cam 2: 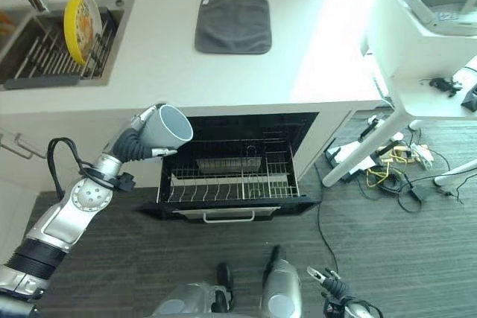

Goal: Place the dishes in the dishwasher.

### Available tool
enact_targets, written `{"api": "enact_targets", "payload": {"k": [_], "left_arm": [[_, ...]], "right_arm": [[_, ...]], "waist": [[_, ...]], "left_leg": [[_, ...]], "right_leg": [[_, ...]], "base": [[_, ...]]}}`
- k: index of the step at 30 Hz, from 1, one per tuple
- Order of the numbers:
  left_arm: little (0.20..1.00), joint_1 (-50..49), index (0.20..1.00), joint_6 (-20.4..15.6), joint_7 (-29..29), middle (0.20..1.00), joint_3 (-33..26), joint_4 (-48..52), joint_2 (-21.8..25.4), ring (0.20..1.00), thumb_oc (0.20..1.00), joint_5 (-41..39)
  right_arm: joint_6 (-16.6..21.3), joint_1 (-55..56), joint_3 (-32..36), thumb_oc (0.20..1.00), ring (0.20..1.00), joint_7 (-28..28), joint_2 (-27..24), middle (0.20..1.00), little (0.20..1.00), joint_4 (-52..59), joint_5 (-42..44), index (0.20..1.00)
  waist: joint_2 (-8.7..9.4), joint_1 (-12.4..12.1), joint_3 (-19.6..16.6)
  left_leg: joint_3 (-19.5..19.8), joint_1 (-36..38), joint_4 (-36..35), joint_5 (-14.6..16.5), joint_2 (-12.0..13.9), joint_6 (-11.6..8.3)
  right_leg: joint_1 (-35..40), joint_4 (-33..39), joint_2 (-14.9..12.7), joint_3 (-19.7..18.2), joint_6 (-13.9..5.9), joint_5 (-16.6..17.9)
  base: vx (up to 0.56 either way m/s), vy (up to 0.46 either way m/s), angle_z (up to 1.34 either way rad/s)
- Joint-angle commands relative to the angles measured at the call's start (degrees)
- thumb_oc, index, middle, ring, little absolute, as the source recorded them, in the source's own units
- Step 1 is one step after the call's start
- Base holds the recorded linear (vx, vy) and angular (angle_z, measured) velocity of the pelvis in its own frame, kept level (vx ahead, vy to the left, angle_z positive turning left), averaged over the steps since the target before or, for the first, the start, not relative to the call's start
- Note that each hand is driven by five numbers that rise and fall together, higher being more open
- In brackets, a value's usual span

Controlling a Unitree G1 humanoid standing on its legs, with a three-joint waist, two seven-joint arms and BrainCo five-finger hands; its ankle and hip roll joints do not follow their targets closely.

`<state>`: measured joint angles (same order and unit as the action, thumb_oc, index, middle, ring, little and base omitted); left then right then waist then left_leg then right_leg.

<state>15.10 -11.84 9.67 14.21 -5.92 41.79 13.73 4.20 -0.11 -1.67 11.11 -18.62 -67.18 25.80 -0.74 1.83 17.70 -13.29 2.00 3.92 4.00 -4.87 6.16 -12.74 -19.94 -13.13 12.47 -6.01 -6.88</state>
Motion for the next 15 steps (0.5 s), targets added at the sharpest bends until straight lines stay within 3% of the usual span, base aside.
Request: {"api": "enact_targets", "payload": {"k": [1,2,3,4,6,8,10,15], "left_arm": [[0.2,1.8,0.2,-2.5,4.2,0.2,-1.1,5.0,-1.3,0.2,0.2,-1.0],[0.2,1.8,0.2,-2.6,4.0,0.2,-1.0,5.4,-1.8,0.2,0.2,-1.4],[0.2,1.8,0.2,-2.8,3.7,0.2,-1.0,5.9,-2.1,0.2,0.2,-2.0],[0.2,1.9,0.2,-2.8,3.2,0.2,-1.0,6.5,-1.9,0.2,0.2,-2.5],[0.2,4.3,0.2,-1.6,1.5,0.2,-0.3,6.4,-0.8,0.2,0.2,-3.9],[0.2,5.9,0.2,-0.6,1.2,0.2,0.4,5.9,-0.4,0.2,0.2,-3.5],[0.2,6.3,0.2,0.2,1.7,0.2,1.0,5.3,-0.2,0.2,0.2,-3.5],[0.2,6.0,0.2,-0.2,1.7,0.2,1.2,5.4,-0.5,0.2,0.2,-2.7]], "right_arm": [[1.1,-1.7,-0.8,1.0,1.0,0.5,-1.4,1.0,1.0,-2.4,-1.4,1.0],[0.9,-2.0,-1.2,1.0,1.0,-0.5,-2.0,1.0,1.0,-2.4,-0.5,1.0],[1.0,-2.5,-1.5,1.0,1.0,-1.7,-2.8,1.0,1.0,-2.7,2.7,1.0],[1.1,-2.5,-0.9,1.0,1.0,-1.3,-3.4,1.0,1.0,-2.7,3.7,1.0],[0.8,-2.2,1.2,1.0,1.0,-2.4,-4.2,1.0,1.0,-1.7,4.8,1.0],[-0.3,-1.7,2.2,1.0,1.0,-1.4,-4.0,1.0,1.0,-2.2,6.5,1.0],[0.1,-1.0,2.5,1.0,1.0,-1.1,-2.6,1.0,1.0,-2.4,2.8,1.0],[0.4,-0.8,1.6,1.0,1.0,-2.2,-1.0,1.0,1.0,-3.2,2.7,1.0]], "waist": [[-0.84,0.2,0.3],[-0.73,-0.4,0.7],[-1.21,-0.8,0.6],[-1.91,-0.7,0.6],[-2.5,0.6,0.1],[-2.75,1.0,-0.6],[-2.79,1.5,-1.2],[-2.82,1.4,-1.9]], "left_leg": [[2.4,-4.1,13.5,5.1,8.6,-6.61],[5.0,-6.7,16.9,3.6,8.5,-7.49],[7.2,-7.0,13.6,2.6,8.8,-7.95],[7.2,-6.8,9.8,-0.3,10.7,-9.28],[5.5,-5.0,3.9,-3.1,12.9,-10.39],[4.2,-3.0,0.1,-4.0,13.2,-10.66],[2.7,-1.2,-2.9,-4.2,12.9,-10.32],[1.4,-0.1,-3.7,-3.7,12.8,-9.97]], "right_leg": [[12.2,10.4,1.9,-1.2,-1.06,2.9],[12.8,11.1,2.6,-2.0,-0.19,2.8],[13.1,11.4,3.3,-2.4,-0.04,2.5],[13.6,11.3,3.6,-2.3,0.05,1.7],[14.5,12.3,2.4,-1.4,-0.77,1.6],[14.5,12.4,1.2,-0.3,-1.9,2.2],[14.5,13.5,0.1,0.3,-2.75,3.4],[15.1,15.6,-0.3,0.7,-3.38,4.6]], "base": [[0.1,-0.119,0.14],[0.09,0.045,0.21],[0.1,0.146,0.24],[0.14,0.275,-0.12],[0.15,0.309,-0.48],[0.1,0.179,-0.27],[0.07,0.068,-0.33],[0.02,-0.011,-0.12]]}}
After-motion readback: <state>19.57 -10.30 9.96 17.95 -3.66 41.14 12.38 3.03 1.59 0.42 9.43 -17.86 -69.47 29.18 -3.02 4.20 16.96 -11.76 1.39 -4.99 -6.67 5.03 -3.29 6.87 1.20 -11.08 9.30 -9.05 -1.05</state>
